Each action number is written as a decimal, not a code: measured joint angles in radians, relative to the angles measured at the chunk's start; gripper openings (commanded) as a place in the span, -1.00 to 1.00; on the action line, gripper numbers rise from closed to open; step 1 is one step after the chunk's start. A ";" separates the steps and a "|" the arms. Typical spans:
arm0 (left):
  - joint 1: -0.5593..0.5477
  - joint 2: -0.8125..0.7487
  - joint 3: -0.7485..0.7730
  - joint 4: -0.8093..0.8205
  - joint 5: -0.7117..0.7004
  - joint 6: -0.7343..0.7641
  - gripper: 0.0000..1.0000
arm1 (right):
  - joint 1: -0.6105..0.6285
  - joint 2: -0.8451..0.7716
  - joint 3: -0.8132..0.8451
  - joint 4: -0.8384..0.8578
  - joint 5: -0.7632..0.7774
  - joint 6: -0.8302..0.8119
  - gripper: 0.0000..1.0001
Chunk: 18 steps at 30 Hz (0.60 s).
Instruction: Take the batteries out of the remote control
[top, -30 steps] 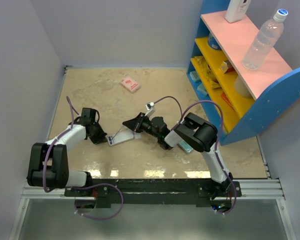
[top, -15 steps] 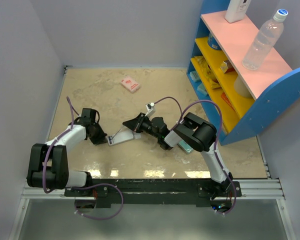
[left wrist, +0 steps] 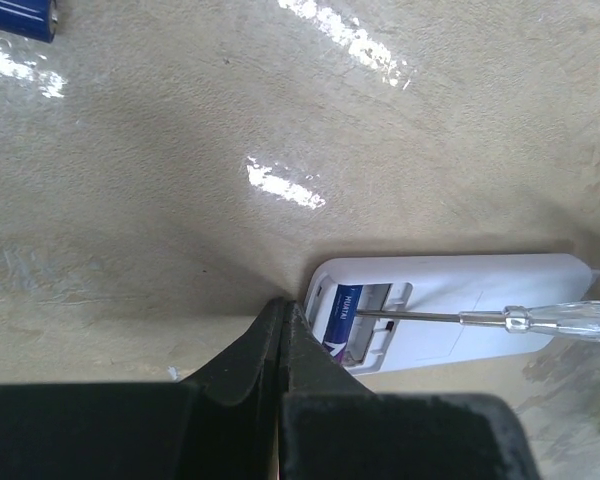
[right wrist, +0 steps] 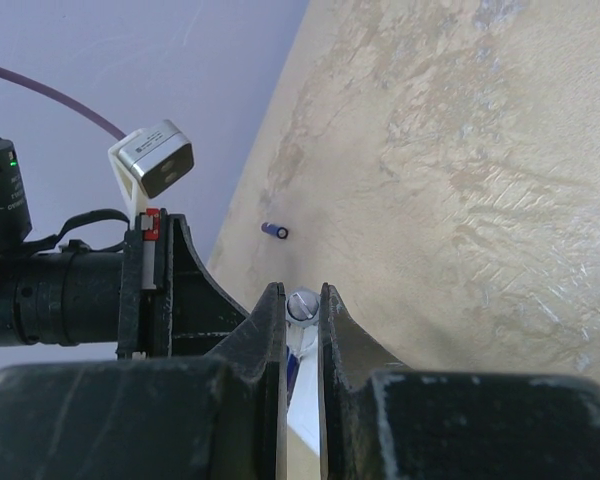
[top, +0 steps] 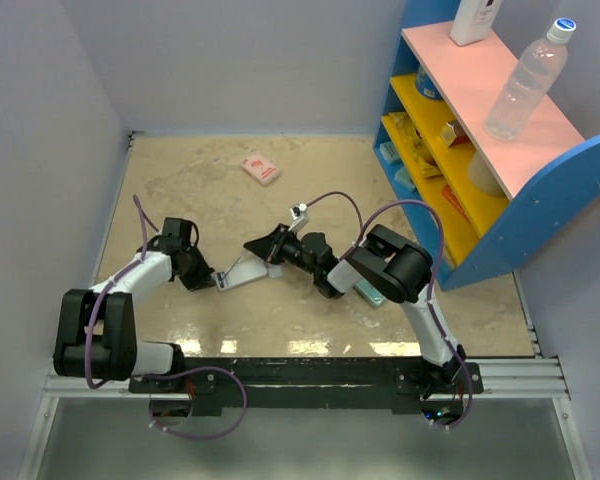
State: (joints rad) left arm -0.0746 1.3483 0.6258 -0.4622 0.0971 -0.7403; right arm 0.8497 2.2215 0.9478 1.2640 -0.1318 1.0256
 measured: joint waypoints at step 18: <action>-0.022 0.021 0.002 0.040 0.030 -0.005 -1.00 | -0.015 0.056 0.062 0.010 -0.003 0.068 -1.00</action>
State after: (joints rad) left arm -0.0967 1.3697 0.6273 -0.4221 0.1268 -0.7448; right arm 0.8345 2.2780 1.0096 1.2736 -0.1349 1.0939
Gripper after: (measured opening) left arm 0.014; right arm 0.103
